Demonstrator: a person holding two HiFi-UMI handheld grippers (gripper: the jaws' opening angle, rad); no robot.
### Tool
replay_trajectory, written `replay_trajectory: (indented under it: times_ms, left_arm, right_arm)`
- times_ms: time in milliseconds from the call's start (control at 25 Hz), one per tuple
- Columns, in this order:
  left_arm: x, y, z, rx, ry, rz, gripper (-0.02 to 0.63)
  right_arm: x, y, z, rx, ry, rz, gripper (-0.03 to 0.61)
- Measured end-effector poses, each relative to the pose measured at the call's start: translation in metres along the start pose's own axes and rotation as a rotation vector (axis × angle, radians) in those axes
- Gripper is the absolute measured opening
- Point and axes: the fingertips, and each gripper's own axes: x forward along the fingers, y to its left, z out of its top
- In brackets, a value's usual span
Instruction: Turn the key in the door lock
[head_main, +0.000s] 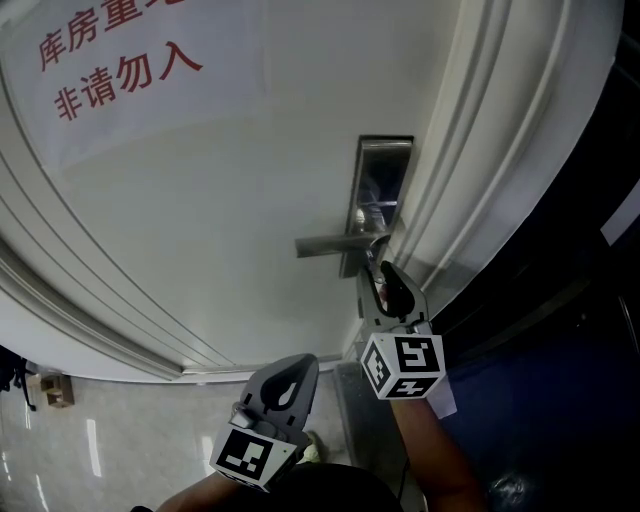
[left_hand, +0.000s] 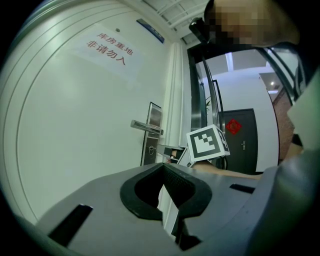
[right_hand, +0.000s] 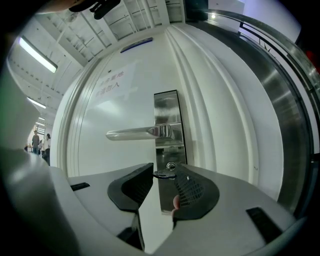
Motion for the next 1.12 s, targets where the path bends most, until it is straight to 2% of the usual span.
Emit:
replay_trajectory:
  times_ms: [480, 680, 1120]
  left_arm:
    - [0.003, 0.008, -0.001, -0.003, 0.003, 0.010, 0.002]
    - [0.006, 0.010, -0.002, -0.009, 0.006, 0.012, 0.002]
    - [0.009, 0.011, -0.002, -0.015, 0.004, 0.010, 0.002]
  right_arm:
    - [0.010, -0.006, -0.005, 0.013, 0.004, -0.006, 0.138]
    - [0.015, -0.004, 0.001, -0.028, -0.011, -0.006, 0.138]
    - [0.015, -0.003, -0.012, -0.023, 0.034, -0.013, 0.138]
